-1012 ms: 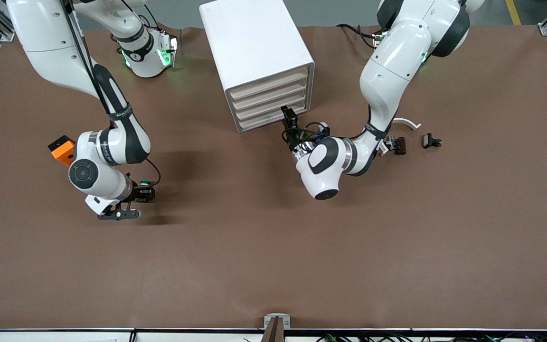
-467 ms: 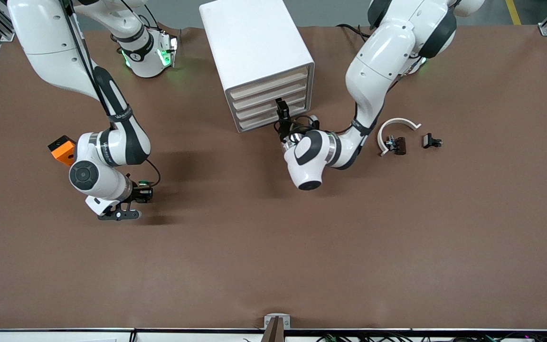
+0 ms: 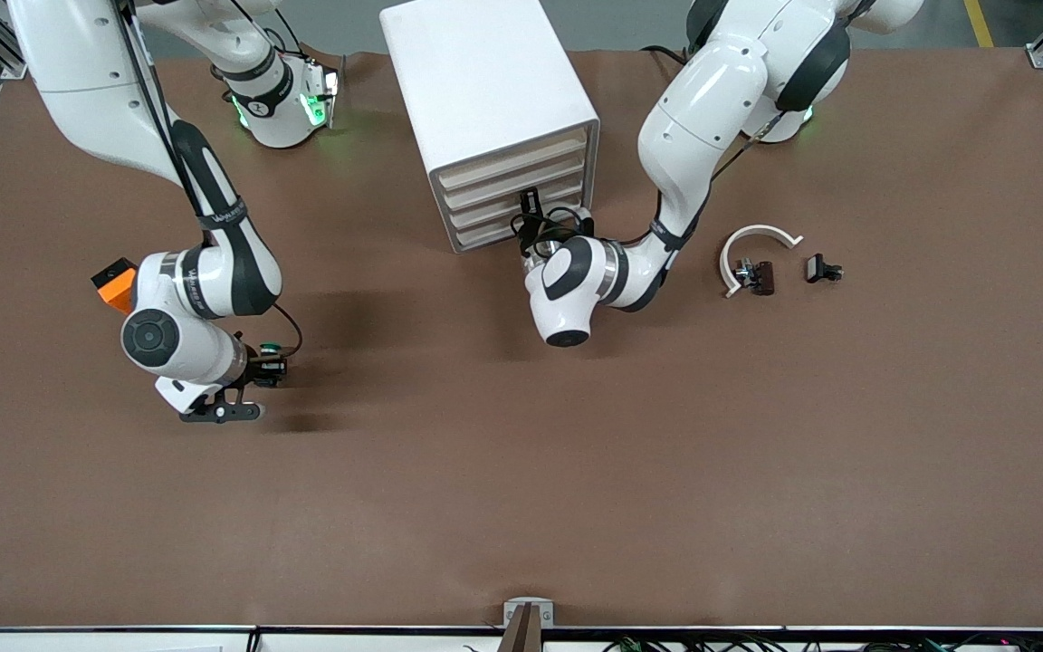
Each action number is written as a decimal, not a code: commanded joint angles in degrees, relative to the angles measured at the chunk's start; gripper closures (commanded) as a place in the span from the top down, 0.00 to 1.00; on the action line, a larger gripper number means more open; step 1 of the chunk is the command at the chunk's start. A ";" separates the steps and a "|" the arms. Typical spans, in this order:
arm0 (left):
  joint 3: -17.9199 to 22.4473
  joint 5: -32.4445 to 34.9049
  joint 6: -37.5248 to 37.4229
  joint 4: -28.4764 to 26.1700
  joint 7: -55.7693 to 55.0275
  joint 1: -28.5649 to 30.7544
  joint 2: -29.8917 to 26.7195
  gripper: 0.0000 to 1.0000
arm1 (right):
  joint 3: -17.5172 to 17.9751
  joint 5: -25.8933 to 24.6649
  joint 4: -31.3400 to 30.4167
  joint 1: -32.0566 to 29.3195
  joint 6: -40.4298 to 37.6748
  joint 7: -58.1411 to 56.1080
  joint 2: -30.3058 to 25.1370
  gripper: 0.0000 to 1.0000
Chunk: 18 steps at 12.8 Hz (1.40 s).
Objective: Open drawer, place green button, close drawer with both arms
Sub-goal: 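Pull the cabinet drawer open with the left gripper while the right gripper holds the button, then release the drawer with the left gripper while the right gripper carries the button over it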
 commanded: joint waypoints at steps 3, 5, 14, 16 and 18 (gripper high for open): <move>0.74 -0.88 3.25 1.66 1.45 7.92 0.49 0.00 | 0.73 0.58 3.79 1.34 -13.77 9.50 -6.53 0.26; 0.74 -0.97 5.27 2.44 2.16 10.21 0.49 0.00 | 0.74 0.59 4.50 5.29 -18.00 19.68 -8.91 0.26; 1.52 -0.36 9.50 3.85 6.99 12.60 0.05 1.00 | 0.74 10.59 10.48 22.00 -25.67 60.03 -10.50 0.26; 4.85 0.52 9.41 7.17 7.87 12.33 -0.30 1.00 | 0.65 15.33 11.36 24.63 -23.92 66.81 -10.41 0.26; 7.50 0.44 9.24 9.91 8.23 12.77 -1.17 1.00 | 0.74 15.97 11.27 27.61 -21.11 74.27 -10.24 0.26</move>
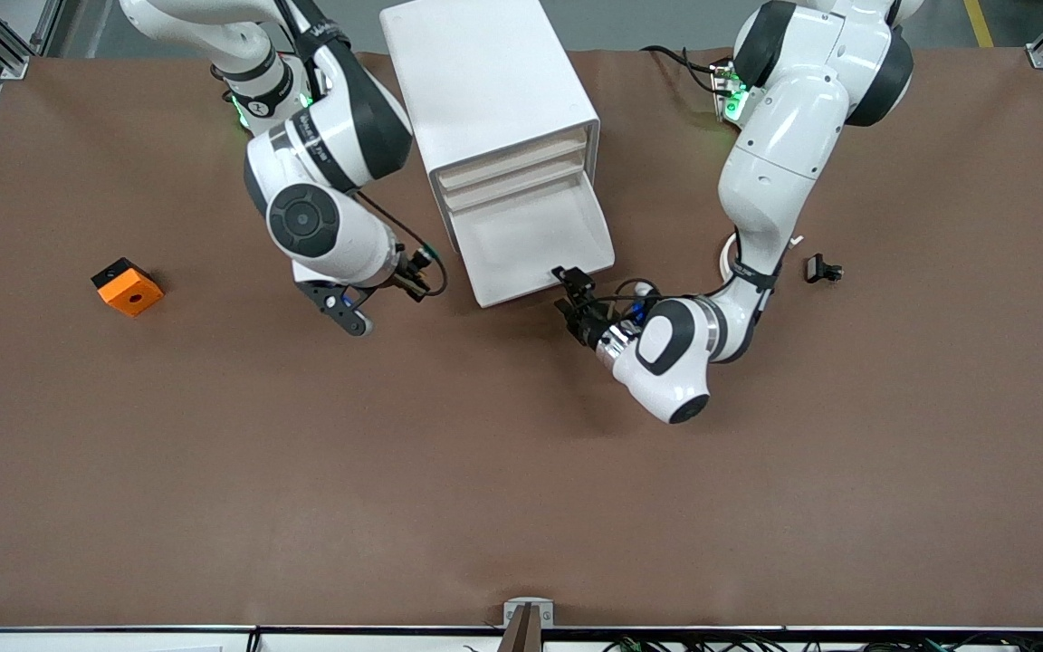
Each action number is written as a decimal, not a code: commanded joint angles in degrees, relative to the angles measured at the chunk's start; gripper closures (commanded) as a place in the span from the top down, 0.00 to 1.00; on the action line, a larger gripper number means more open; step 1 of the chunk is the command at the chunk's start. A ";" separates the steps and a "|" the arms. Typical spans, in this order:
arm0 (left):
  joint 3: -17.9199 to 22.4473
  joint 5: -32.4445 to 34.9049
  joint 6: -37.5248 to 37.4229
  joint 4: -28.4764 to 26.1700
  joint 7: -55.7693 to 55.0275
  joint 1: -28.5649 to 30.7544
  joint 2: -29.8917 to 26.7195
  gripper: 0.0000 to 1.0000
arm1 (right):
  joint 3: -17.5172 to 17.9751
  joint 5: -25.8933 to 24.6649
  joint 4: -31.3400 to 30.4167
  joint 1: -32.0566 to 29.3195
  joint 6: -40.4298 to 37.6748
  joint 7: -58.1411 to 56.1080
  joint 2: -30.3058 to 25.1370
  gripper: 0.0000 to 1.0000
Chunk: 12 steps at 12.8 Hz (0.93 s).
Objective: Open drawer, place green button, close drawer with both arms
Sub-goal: 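Release the drawer with the left gripper while the right gripper carries the button over it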
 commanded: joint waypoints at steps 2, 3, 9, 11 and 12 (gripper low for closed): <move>6.75 0.92 -0.59 2.98 4.04 0.10 -2.57 1.00 | -0.67 1.63 1.04 6.54 3.87 13.35 0.91 0.26; 9.65 1.01 -0.24 2.98 7.80 -0.34 -3.62 1.00 | -0.67 1.63 0.87 7.95 5.89 16.69 1.35 0.26; 19.85 7.76 -0.49 2.90 22.73 0.45 -11.97 1.00 | -0.67 1.28 -0.01 13.94 13.11 25.95 6.62 0.26; 22.32 11.88 -2.34 2.81 26.29 0.01 -14.96 1.00 | -0.67 1.28 -0.45 15.25 13.55 26.04 7.85 0.26; 22.33 16.17 -2.95 2.81 27.42 0.27 -16.54 1.00 | -0.67 1.28 -0.54 15.43 14.77 26.04 8.38 0.26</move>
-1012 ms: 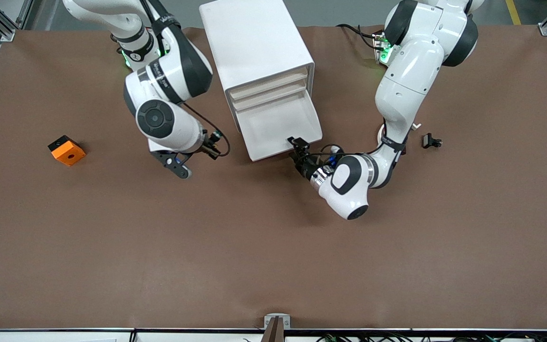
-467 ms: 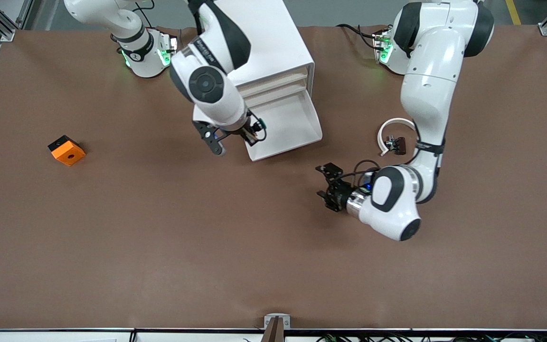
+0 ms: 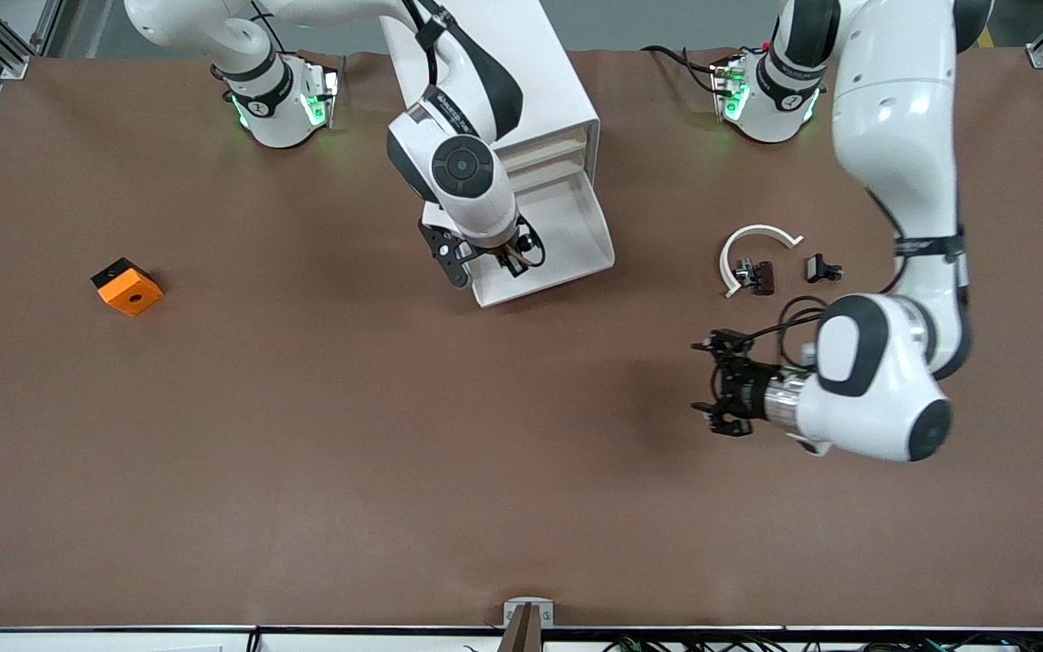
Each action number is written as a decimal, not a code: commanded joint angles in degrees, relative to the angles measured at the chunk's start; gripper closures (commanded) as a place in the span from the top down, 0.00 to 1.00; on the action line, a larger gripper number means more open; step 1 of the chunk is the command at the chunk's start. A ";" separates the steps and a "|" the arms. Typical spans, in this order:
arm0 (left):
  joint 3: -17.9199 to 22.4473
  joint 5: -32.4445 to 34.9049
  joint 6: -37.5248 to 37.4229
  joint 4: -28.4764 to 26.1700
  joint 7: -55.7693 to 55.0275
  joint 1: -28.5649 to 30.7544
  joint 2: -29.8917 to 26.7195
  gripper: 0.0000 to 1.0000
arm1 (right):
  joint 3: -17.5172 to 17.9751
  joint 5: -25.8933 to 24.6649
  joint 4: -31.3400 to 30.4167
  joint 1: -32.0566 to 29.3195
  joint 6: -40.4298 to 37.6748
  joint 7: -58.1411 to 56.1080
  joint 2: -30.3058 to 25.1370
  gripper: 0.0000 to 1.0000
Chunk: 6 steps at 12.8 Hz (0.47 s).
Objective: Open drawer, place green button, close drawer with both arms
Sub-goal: 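Release the drawer with the left gripper while the right gripper carries the button over it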
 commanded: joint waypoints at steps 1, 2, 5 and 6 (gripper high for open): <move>0.47 9.21 -1.56 -1.60 6.14 -0.68 -5.43 1.00 | -0.64 0.71 -0.41 1.50 2.00 0.97 0.98 0.26; 0.38 12.38 -2.43 -1.69 11.93 -0.86 -6.40 1.00 | -0.64 0.79 -0.32 1.85 2.44 0.97 1.50 0.26; 0.38 14.52 -3.14 -2.21 32.13 -0.68 -6.94 1.00 | -0.64 0.88 -0.32 2.56 4.55 0.97 2.91 0.27; 0.46 14.52 -3.84 -2.47 39.25 -0.42 -7.20 1.00 | -0.64 0.88 -0.40 2.56 5.25 0.97 3.00 0.27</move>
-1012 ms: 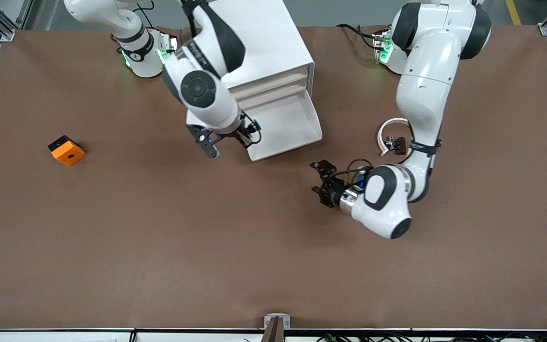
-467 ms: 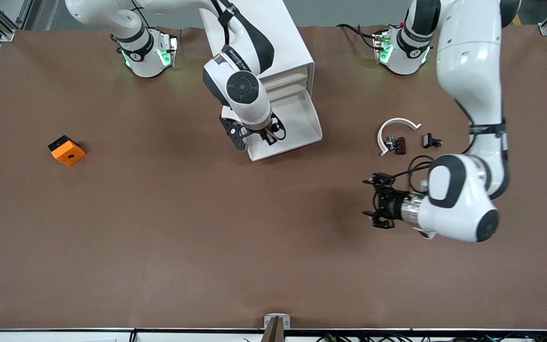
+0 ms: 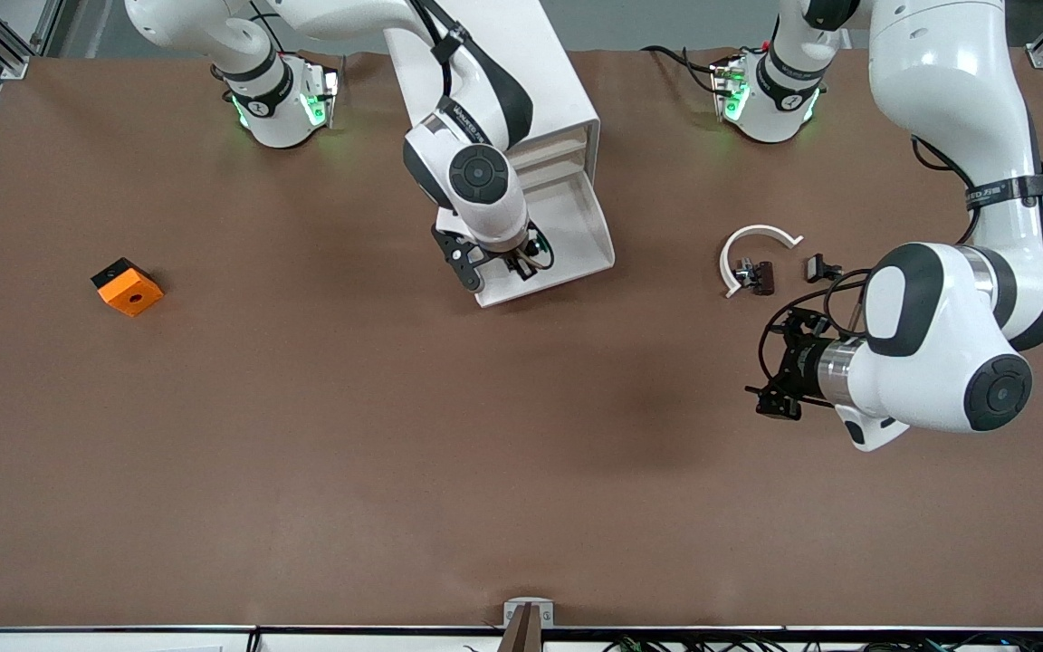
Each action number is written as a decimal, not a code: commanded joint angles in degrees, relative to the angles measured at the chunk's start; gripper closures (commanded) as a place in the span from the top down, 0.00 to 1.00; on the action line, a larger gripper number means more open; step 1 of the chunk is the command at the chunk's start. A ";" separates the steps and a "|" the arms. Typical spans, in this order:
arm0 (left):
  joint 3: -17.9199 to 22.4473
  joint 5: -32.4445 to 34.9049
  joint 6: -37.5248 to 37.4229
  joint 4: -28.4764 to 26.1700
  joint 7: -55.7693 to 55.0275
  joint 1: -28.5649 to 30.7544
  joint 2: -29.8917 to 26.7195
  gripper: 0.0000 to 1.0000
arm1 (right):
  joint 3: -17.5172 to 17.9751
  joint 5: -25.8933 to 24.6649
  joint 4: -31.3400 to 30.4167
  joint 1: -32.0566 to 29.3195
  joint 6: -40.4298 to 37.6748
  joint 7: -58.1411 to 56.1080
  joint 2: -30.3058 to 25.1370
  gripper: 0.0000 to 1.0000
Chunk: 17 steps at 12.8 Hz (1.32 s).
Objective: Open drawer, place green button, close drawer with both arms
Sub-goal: 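Release the drawer with the left gripper while the right gripper carries the button over it, then lower the button into the open drawer and open the right gripper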
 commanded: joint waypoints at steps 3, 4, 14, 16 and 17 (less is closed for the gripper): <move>0.16 1.18 -2.31 -2.61 25.13 1.38 -1.17 1.00 | -0.63 0.97 -0.25 1.50 1.64 0.65 0.55 0.30; 0.16 1.18 -2.04 -2.70 26.20 1.20 -0.82 1.00 | -0.63 0.97 -0.25 1.50 1.55 0.65 0.55 0.34; -0.10 1.27 9.11 -10.33 34.19 -5.47 -0.20 1.00 | -1.16 0.44 8.07 -6.65 -25.63 -5.55 -9.63 1.00; -0.10 2.66 11.66 -12.89 41.37 -7.14 -0.56 1.00 | -1.16 0.44 13.00 -12.54 -37.07 -13.45 -11.13 1.00; -0.10 3.46 11.76 -13.07 43.42 -8.72 -0.56 1.00 | -1.16 0.36 13.55 -15.52 -39.91 -18.45 -12.53 1.00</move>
